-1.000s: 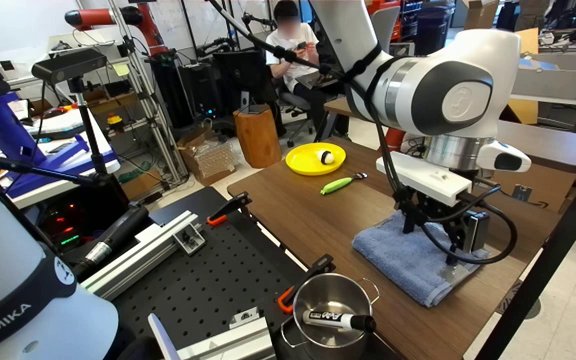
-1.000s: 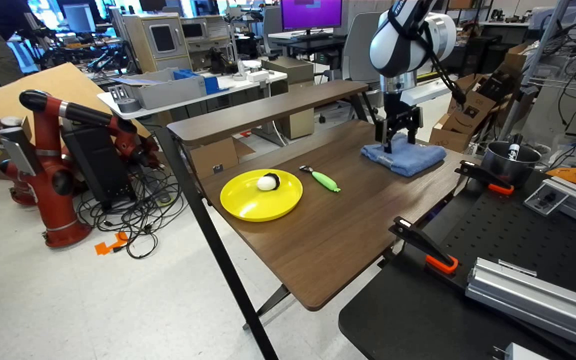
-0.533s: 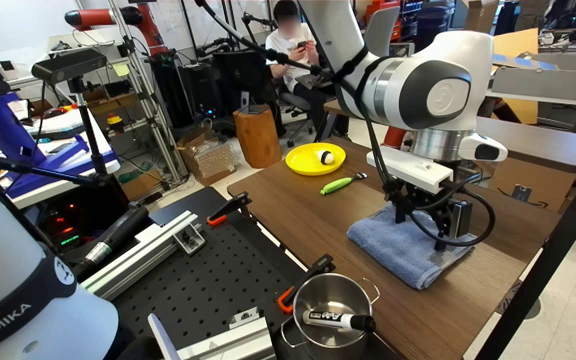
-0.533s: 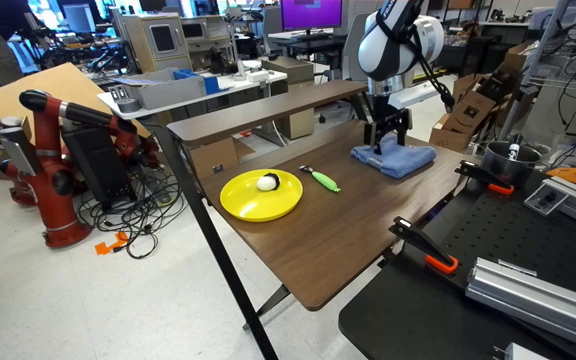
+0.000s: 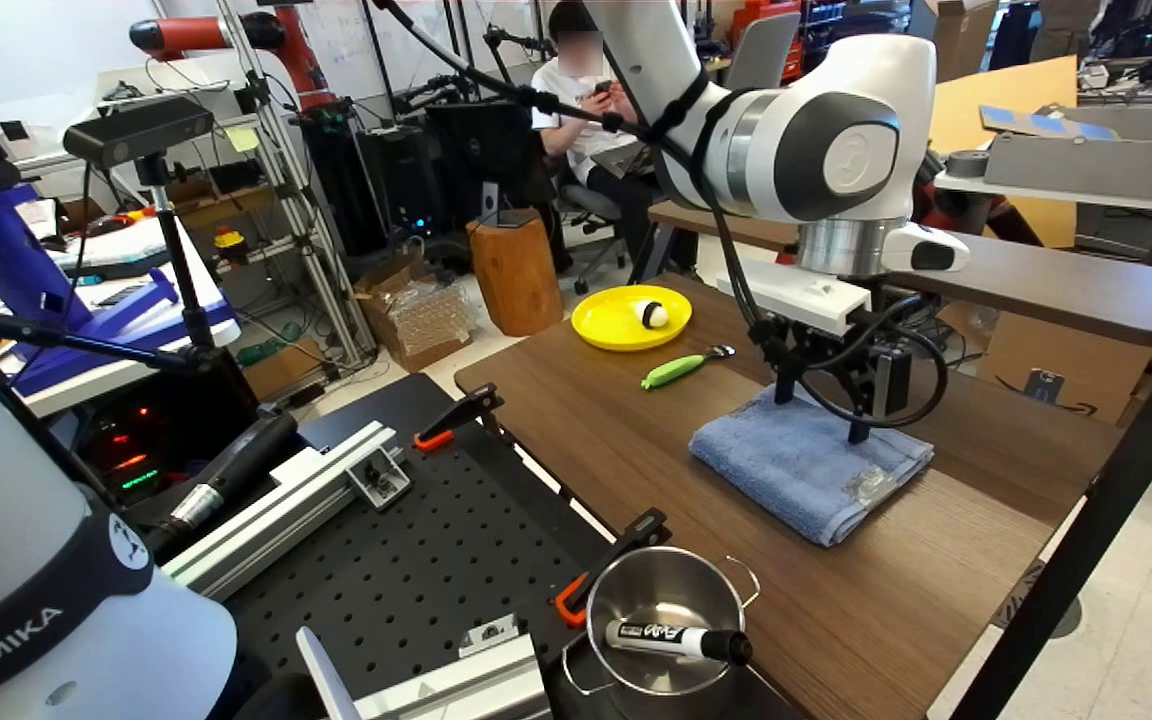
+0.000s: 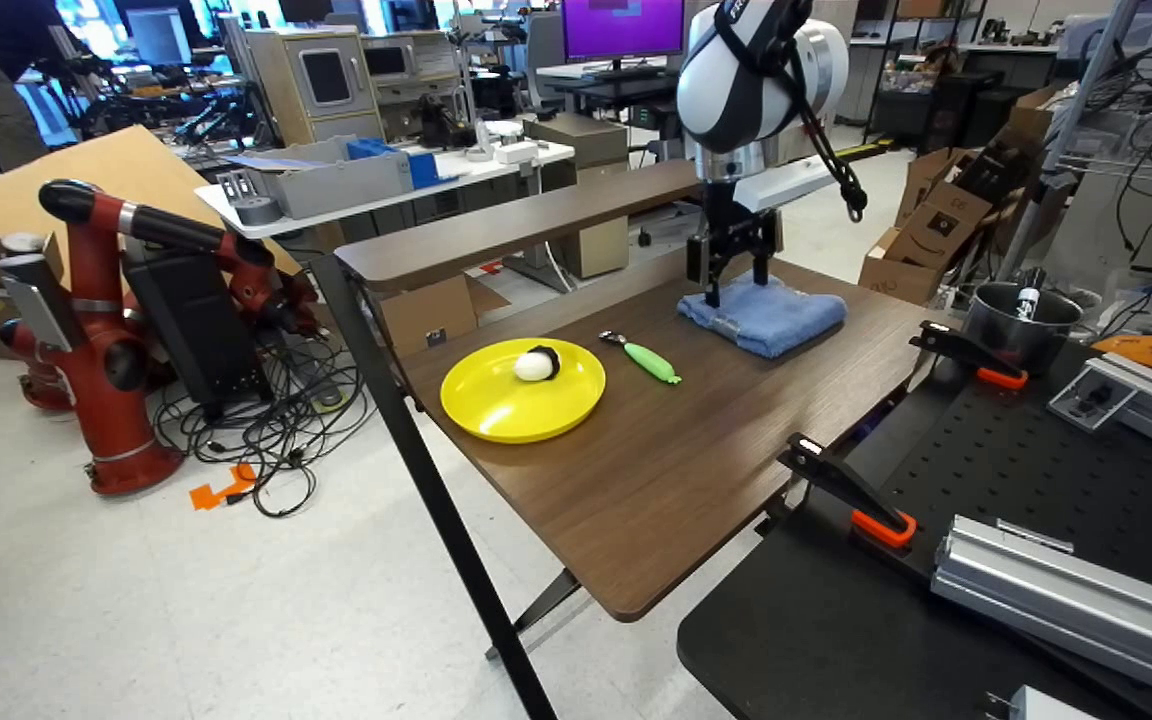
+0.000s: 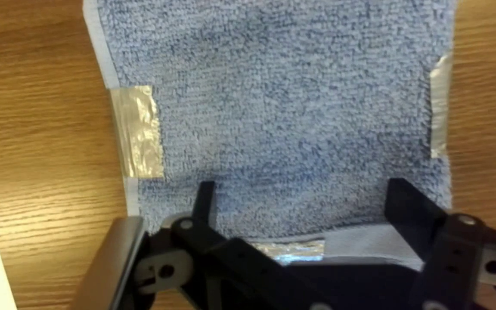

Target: Slide the blue towel to the left

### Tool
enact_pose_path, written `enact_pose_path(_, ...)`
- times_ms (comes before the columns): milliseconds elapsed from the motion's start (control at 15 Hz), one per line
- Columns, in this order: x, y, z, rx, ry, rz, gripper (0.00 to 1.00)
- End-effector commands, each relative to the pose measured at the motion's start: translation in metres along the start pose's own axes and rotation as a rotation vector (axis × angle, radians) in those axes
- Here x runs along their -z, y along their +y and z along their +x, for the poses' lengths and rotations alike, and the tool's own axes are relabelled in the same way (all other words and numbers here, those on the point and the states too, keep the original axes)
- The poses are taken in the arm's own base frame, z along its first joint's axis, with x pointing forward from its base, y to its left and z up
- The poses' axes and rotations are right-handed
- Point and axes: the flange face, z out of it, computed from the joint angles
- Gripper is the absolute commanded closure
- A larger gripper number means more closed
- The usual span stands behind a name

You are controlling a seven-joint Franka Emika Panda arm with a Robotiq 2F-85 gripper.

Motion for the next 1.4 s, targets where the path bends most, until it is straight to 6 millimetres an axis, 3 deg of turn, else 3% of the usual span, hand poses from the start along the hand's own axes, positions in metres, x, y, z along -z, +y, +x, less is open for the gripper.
enact_pose_path(0,-0.002,-0.006,0.01,-0.01,0.005,-0.002,0.0)
enact_pose_path(467,-0.015,-0.007,0.017,-0.012,-0.012,-0.002,0.0)
enact_pose_path(933,0.001,-0.027,0.034,-0.008,0.01,0.04,0.0)
enact_pose_path(1333,0.001,-0.038,0.037,0.006,-0.031,0.083,0.0)
